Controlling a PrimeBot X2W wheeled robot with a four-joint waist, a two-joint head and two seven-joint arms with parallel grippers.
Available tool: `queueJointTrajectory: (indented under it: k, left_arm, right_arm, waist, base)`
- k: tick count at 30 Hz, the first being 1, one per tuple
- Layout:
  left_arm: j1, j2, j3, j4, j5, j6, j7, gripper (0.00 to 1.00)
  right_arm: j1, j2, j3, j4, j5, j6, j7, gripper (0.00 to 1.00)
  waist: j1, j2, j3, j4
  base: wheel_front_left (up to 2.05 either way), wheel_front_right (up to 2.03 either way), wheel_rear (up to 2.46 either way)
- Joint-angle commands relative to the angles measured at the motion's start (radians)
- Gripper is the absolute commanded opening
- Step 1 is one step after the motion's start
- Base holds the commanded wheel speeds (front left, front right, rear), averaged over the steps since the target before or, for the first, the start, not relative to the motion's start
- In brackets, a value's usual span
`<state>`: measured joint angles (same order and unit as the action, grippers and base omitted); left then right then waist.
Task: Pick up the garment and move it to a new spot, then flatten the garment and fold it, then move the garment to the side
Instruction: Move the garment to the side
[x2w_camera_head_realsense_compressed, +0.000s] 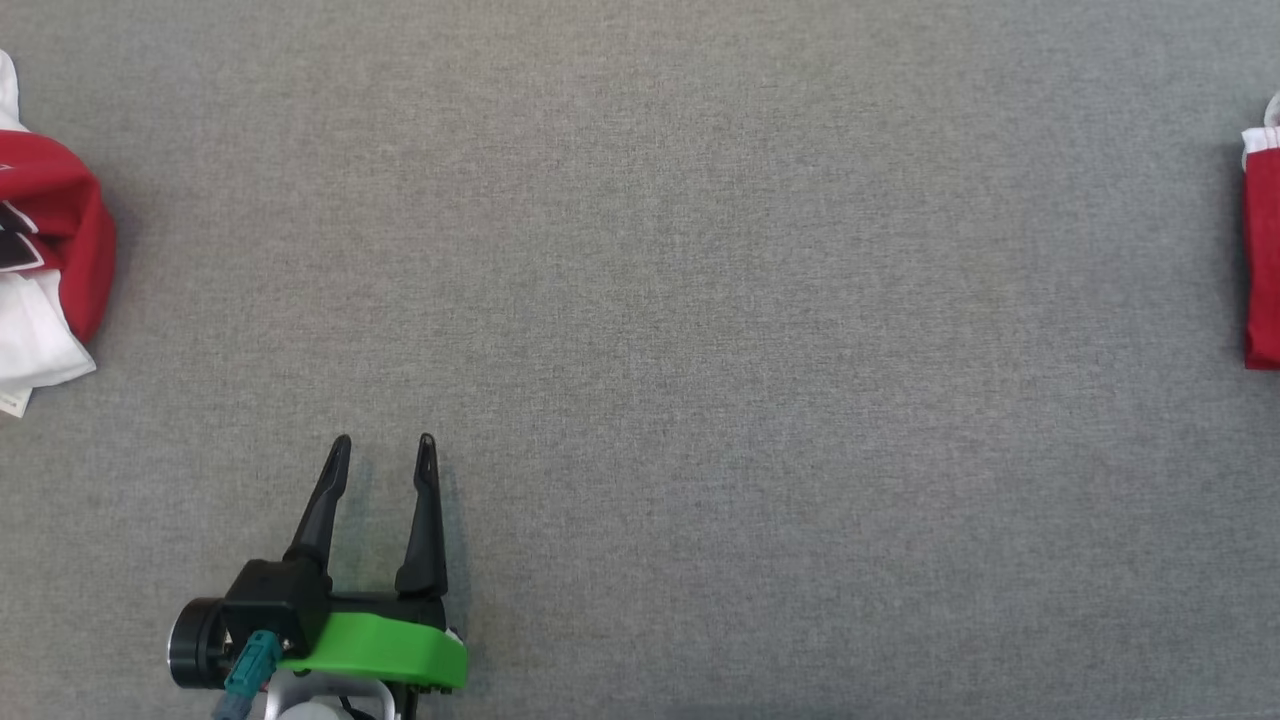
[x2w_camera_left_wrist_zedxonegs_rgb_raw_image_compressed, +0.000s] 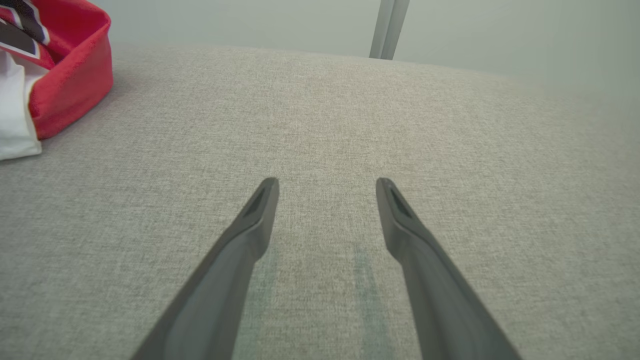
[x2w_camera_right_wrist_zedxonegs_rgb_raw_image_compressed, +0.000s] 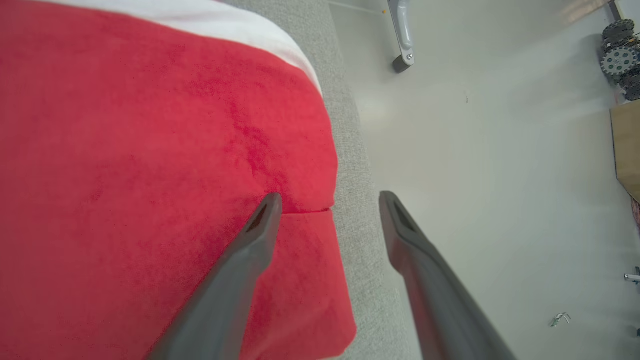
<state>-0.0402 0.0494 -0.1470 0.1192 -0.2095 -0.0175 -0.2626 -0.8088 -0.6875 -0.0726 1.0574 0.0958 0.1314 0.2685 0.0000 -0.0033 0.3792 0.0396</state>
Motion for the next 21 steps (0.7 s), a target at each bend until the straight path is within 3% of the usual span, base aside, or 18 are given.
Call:
queueJointTrajectory:
  k: [1, 5, 10, 15, 21]
  left_arm:
    - [0.016, 0.002, 0.004, -0.003, -0.011, 0.005, -0.003, 1.0]
    - [0.029, 0.002, 0.005, -0.002, -0.017, 0.007, -0.003, 1.0]
    - [0.063, 0.002, 0.009, 0.008, -0.034, 0.012, -0.003, 1.0]
    - [0.118, 0.003, 0.031, 0.016, -0.066, 0.028, -0.003, 1.0]
    - [0.14, 0.002, 0.053, 0.04, -0.061, 0.018, -0.003, 1.0]
  right_arm:
    - [0.008, -0.021, -0.01, -0.007, -0.039, -0.002, -0.022, 1.0]
    - [-0.003, -0.01, -0.043, -0.055, -0.101, -0.002, -0.088, 1.0]
    - [0.053, 0.084, -0.087, -0.178, -0.141, -0.002, -0.249, 1.0]
    - [0.232, 0.216, -0.017, -0.4, -0.064, -0.002, -0.456, 1.0]
    - [0.476, 0.305, 0.002, -0.64, -0.009, -0.002, -0.531, 1.0]
  waist:
    - [0.0, 0.0033, -0.031, -0.012]
    - [0.0, 0.0033, -0.069, -0.023]
    - [0.0, 0.0033, -0.157, -0.035]
    - [0.0, 0.0033, -0.259, -0.039]
    - [0.0, 0.0033, -0.313, -0.018]
  base:
    - [0.0, 0.0, 0.0]
    - [0.0, 0.0, 0.0]
    - [0.0, 0.0, 0.0]
    - [0.0, 0.0, 0.0]
    - [0.0, 0.0, 0.0]
